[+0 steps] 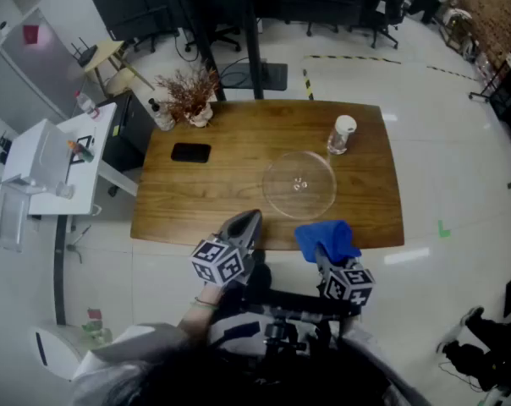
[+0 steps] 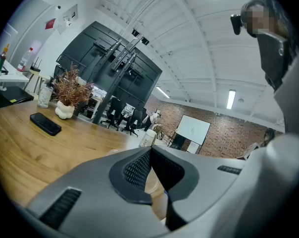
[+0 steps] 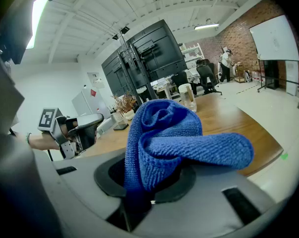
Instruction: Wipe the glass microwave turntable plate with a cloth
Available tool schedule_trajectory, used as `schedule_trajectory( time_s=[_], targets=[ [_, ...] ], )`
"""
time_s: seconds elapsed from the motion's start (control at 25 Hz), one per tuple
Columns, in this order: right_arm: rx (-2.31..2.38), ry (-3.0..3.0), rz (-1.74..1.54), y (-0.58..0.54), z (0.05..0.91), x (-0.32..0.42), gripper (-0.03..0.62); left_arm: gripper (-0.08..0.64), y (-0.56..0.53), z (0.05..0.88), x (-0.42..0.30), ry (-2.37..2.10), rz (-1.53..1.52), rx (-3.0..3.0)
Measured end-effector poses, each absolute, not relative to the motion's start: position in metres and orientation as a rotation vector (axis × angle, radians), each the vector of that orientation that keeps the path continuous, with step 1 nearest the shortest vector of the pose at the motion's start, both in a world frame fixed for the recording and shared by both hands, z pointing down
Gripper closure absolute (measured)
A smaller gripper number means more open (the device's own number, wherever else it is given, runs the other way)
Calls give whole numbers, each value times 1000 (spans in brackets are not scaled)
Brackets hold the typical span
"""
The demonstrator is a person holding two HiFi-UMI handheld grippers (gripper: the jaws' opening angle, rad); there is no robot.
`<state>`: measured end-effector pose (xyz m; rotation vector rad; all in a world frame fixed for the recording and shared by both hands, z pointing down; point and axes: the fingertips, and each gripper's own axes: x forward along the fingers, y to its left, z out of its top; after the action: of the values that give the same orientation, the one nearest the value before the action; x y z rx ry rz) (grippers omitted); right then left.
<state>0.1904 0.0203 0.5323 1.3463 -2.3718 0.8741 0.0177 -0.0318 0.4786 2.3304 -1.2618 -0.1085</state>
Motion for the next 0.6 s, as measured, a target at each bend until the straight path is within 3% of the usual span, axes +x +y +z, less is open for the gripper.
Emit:
schedule_trajectory(
  time_s=[0.6],
  targets=[
    [1217, -2264, 700, -111, 552, 101, 506, 557, -133, 538, -27, -1157, 22, 2278]
  ],
)
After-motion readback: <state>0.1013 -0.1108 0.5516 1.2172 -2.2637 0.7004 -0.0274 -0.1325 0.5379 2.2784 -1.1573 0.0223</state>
